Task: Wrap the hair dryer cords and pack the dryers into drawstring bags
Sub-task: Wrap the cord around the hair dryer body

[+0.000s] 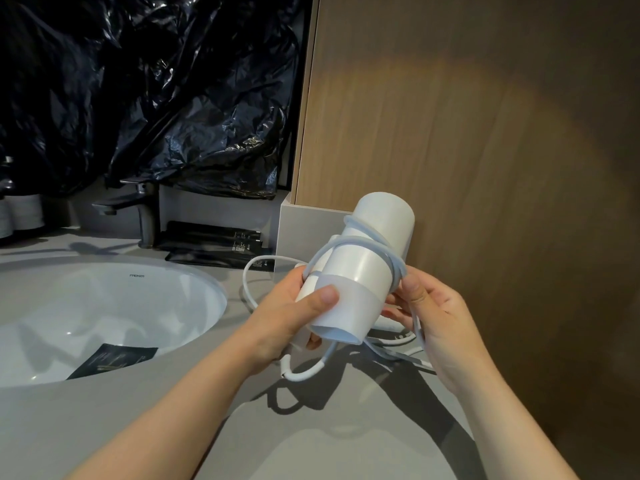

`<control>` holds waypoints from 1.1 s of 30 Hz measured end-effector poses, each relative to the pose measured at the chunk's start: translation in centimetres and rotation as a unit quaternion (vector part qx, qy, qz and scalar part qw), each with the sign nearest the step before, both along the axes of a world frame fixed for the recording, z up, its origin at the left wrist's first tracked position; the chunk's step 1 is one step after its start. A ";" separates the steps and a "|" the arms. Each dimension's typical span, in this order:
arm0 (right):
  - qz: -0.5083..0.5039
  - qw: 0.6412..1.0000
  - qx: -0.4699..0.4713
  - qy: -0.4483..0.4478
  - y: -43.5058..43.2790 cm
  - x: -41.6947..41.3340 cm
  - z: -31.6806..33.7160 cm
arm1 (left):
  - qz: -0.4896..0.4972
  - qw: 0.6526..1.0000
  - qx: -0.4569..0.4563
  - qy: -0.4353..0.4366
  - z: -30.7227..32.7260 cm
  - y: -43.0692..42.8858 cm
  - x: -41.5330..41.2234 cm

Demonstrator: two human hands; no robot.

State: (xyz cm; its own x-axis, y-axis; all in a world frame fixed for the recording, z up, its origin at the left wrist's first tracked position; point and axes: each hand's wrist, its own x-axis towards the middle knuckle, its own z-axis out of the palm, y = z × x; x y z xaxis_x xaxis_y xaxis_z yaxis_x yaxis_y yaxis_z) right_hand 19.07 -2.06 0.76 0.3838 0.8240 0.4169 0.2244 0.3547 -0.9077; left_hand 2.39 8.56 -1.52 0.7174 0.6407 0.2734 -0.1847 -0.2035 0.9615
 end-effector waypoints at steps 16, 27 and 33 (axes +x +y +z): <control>-0.052 0.997 0.041 0.030 0.7 0.1 -2.6 | 0.064 0.987 0.126 0.074 -1.1 -0.6 0.7; -0.136 0.979 0.108 -0.110 -0.1 -0.2 -3.4 | 0.099 0.993 0.054 -0.017 -0.7 -0.4 0.6; -0.220 0.920 0.161 -0.281 1.0 -0.3 -1.8 | 0.063 0.991 -0.090 -0.072 -0.4 -0.4 0.8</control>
